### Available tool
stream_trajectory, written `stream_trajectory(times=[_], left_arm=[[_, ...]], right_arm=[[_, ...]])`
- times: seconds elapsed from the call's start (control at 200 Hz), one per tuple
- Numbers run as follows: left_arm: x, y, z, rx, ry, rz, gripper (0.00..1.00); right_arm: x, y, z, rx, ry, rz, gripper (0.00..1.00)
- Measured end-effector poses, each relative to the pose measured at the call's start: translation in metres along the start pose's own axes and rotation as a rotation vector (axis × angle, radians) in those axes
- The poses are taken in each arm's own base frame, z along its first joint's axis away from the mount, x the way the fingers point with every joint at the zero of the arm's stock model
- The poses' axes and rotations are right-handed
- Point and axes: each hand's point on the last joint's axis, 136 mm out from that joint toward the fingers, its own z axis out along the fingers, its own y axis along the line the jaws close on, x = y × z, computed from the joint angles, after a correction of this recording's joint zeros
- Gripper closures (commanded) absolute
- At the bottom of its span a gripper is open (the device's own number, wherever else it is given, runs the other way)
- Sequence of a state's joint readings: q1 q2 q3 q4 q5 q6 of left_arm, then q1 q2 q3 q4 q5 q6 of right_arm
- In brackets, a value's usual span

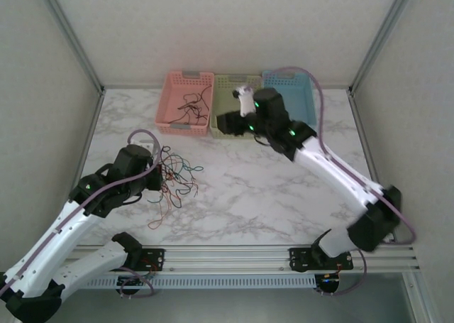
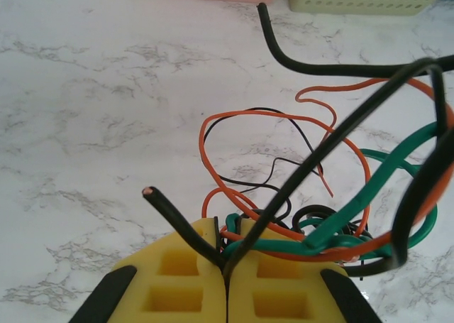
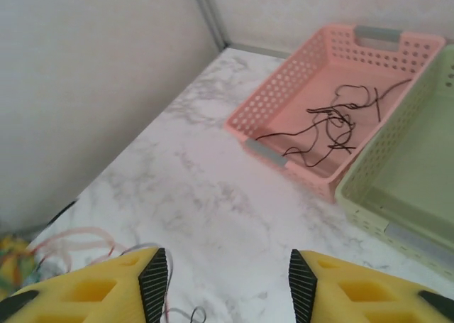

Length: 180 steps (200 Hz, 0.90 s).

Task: Untangle the cables

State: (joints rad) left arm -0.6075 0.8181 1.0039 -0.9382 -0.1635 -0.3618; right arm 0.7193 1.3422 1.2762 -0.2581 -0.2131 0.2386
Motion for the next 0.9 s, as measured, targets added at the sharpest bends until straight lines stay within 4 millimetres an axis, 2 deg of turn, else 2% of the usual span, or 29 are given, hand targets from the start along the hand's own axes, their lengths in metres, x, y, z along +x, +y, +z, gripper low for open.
stream_trajectory(times=[0.08, 0.25, 0.405, 0.656, 0.811, 0.901], left_arm=[[0.001, 0.001, 0.002, 0.001, 0.009, -0.01, 1.0], [0.0, 0.001, 0.008, 0.017, 0.029, -0.035, 1.0], [0.003, -0.007, 0.014, 0.061, 0.059, -0.032, 1.0], [0.01, -0.018, 0.021, 0.116, 0.11, -0.022, 1.0], [0.01, -0.023, 0.022, 0.142, 0.117, -0.018, 1.0], [0.011, -0.024, 0.026, 0.14, 0.13, -0.015, 1.0]], right_arm=[[0.024, 0.009, -0.012, -0.048, 0.028, -0.034, 0.43], [0.064, 0.031, -0.007, -0.16, 0.12, -0.109, 0.36], [0.072, 0.054, 0.004, -0.275, 0.137, -0.169, 0.34], [0.091, 0.065, 0.043, -0.387, 0.204, -0.2, 0.33], [0.106, 0.074, 0.055, -0.441, 0.252, -0.19, 0.37], [0.112, 0.083, 0.055, -0.471, 0.269, -0.19, 0.38]])
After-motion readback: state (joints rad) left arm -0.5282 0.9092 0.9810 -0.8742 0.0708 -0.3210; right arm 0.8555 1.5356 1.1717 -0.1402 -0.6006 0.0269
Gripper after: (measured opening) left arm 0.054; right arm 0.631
